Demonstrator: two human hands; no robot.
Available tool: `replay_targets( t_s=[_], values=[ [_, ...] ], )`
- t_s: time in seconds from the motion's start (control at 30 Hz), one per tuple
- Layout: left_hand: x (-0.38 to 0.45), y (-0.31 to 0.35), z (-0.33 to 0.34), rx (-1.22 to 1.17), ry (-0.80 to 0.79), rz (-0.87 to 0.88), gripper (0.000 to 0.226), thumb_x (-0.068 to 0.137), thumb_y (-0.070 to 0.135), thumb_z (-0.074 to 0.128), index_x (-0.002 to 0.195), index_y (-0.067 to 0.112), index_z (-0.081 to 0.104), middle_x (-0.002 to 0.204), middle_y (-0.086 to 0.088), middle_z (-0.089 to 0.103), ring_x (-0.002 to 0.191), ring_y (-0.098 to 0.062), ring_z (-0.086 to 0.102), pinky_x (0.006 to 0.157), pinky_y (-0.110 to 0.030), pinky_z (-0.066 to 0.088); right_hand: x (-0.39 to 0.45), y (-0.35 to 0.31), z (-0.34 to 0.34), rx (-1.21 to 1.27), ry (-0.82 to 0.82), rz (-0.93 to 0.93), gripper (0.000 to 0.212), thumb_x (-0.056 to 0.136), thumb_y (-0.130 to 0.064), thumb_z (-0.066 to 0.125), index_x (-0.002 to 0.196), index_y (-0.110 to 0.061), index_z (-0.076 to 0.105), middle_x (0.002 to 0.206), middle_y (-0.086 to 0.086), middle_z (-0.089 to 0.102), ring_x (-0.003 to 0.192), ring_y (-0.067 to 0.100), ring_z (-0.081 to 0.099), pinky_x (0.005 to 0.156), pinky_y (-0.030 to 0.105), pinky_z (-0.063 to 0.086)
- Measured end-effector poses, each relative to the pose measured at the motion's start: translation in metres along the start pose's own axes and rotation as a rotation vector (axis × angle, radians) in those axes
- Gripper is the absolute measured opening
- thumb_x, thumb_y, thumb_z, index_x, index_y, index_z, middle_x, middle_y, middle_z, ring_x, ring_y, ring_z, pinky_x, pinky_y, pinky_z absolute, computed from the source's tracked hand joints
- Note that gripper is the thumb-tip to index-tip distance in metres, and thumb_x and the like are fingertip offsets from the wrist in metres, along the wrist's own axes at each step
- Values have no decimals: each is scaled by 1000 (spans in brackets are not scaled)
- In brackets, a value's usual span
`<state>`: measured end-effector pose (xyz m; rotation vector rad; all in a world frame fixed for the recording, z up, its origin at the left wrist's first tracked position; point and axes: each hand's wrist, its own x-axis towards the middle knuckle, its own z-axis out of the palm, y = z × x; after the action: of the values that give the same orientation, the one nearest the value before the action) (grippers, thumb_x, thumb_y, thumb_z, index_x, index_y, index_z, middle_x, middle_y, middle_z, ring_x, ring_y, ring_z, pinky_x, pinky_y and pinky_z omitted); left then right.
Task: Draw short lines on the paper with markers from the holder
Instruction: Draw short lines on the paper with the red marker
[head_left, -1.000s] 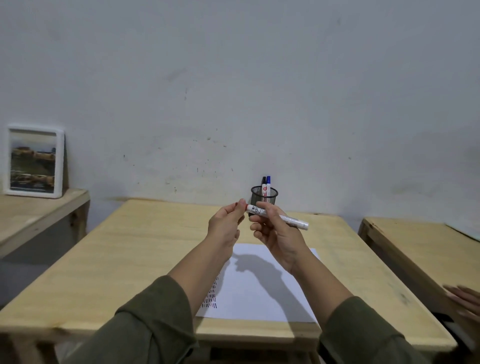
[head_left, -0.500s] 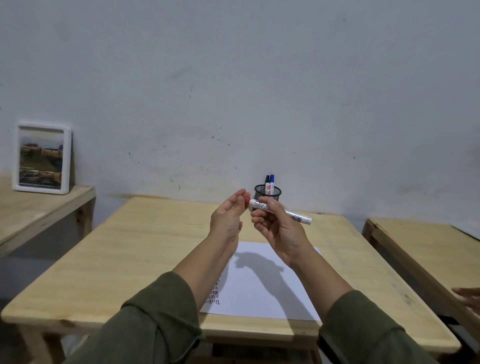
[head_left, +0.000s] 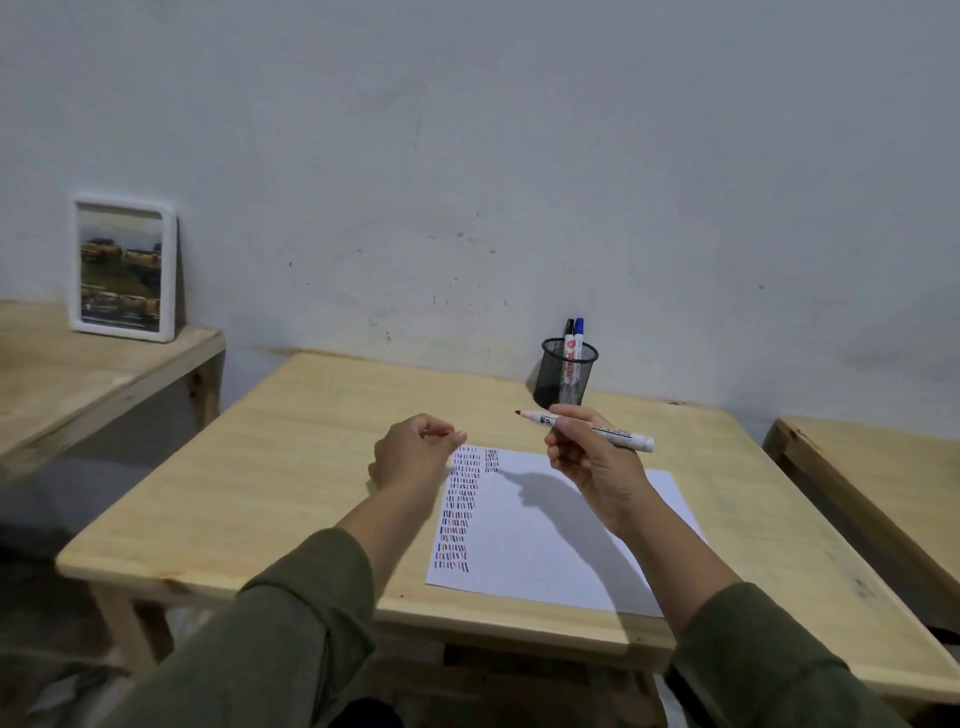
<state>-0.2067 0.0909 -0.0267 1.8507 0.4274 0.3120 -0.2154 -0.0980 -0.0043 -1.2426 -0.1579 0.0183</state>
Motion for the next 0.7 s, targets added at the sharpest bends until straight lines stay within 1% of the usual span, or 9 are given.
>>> replay_targets(
  t_s=[0.03,0.07,0.1,0.13,0.2,0.33,0.43,0.57,0.7],
  values=[
    [1,-8,1,98,14,11,12,74,39,74,73,29,66,85,13,73,76,-7,65,86,-29,51,1,2,0,-20,3,7,13,90,-3,54,98,-8,62,63,3,58,54,11,54,57,19,47],
    [3,-13,2,181,23,29,13,75,40,73,74,29,65,87,13,74,81,-8,64,92,-33,44,1,5,0,-41,6,11,13,89,-2,55,98,-7,63,62,2,56,54,11,53,57,19,46],
    [3,-17,3,240,31,48,12,76,41,71,77,30,66,91,12,74,90,-11,63,93,-34,38,2,7,1,-60,8,14,13,88,-1,55,97,-6,63,61,2,54,54,10,51,56,19,45],
    [4,-21,3,275,34,61,13,77,42,70,81,30,67,95,12,74,99,-13,61,93,-35,34,3,8,2,-74,11,17,13,88,-1,55,96,-6,64,60,2,52,53,9,50,56,18,44],
    [5,-26,3,310,32,73,15,78,43,68,85,30,68,97,12,73,107,-15,59,91,-35,32,6,11,5,-88,25,27,11,87,-2,56,90,-8,65,58,1,50,50,8,47,53,18,41],
    [8,-37,7,370,31,108,18,79,46,66,88,30,68,96,12,72,106,-15,59,86,-34,29,10,18,7,-105,69,52,8,88,-10,58,84,-9,65,54,-1,50,50,8,42,53,20,37],
    [8,-40,8,382,34,138,22,77,48,66,91,31,66,96,14,71,107,-13,58,82,-32,25,12,24,6,-132,108,75,7,88,-11,59,83,-10,64,54,0,46,47,8,40,52,21,36],
    [8,-46,6,416,-28,182,39,72,53,69,104,32,62,105,17,70,114,-10,52,83,-31,23,18,31,1,-164,182,114,6,85,-7,62,83,-12,65,50,-4,46,44,6,38,54,20,35],
    [9,-52,5,475,-48,235,44,71,55,69,107,31,59,112,18,66,118,-10,48,86,-30,22,27,38,-3,-199,252,115,6,82,-6,65,78,-8,68,55,-2,46,48,9,38,52,19,35]
  ],
)
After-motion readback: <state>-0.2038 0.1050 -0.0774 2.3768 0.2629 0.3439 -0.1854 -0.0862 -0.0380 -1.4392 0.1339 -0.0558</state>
